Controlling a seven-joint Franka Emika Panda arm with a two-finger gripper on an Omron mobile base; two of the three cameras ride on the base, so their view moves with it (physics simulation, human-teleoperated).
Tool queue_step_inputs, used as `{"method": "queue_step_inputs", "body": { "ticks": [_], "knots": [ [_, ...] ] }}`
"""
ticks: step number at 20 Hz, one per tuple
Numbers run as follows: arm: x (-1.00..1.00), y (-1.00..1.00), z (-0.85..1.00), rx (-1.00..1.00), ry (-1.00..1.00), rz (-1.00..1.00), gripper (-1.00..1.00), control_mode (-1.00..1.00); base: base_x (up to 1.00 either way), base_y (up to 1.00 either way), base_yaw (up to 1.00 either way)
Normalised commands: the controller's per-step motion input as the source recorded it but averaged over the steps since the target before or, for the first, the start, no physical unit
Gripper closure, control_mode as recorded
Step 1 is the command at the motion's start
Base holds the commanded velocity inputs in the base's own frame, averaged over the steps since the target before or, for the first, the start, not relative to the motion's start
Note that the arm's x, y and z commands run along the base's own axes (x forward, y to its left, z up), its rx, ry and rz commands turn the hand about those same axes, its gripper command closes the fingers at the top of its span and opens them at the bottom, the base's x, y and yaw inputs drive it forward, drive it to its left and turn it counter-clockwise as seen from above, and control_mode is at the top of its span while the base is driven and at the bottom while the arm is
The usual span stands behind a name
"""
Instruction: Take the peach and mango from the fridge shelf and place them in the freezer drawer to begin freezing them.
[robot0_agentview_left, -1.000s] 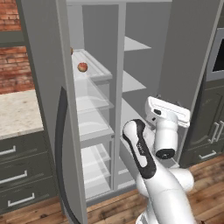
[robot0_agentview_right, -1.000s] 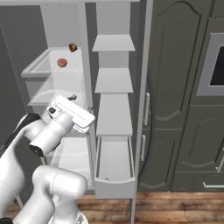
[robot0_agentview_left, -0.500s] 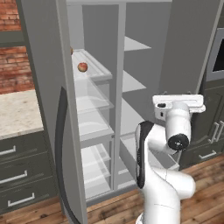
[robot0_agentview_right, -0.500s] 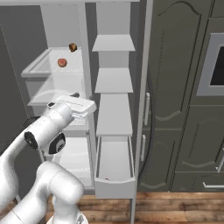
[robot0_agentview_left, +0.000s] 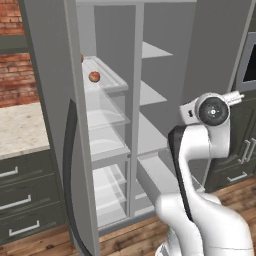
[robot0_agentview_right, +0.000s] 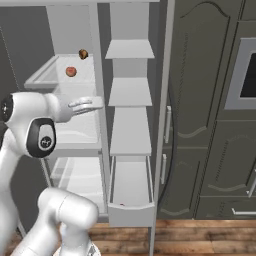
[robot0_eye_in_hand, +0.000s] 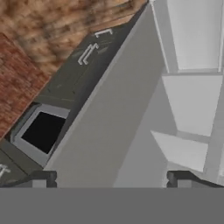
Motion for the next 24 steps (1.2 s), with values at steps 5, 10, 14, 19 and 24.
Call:
{"method": "queue_step_inputs", "body": {
  "ticks": [5,10,14,19,24],
  "knots": [
    [-0.28,0.28,-0.97,0.12,0.36,0.20,-1.00,-1.00,0.00,0.00,0.00],
    [-0.04,0.21,-0.61,0.14,0.34,0.18,-1.00,-1.00,0.00,0.00,0.00],
    [0.00,0.29,-0.41,0.04,0.28,0.11,-1.00,-1.00,0.00,0.00,0.00],
    [0.02,0.46,-0.20,0.12,0.31,0.12,-1.00,-1.00,0.00,0.00,0.00],
    [0.00,0.00,0.00,0.00,0.00,0.00,-1.00,1.00,0.30,0.49,0.17]
  ]
}}
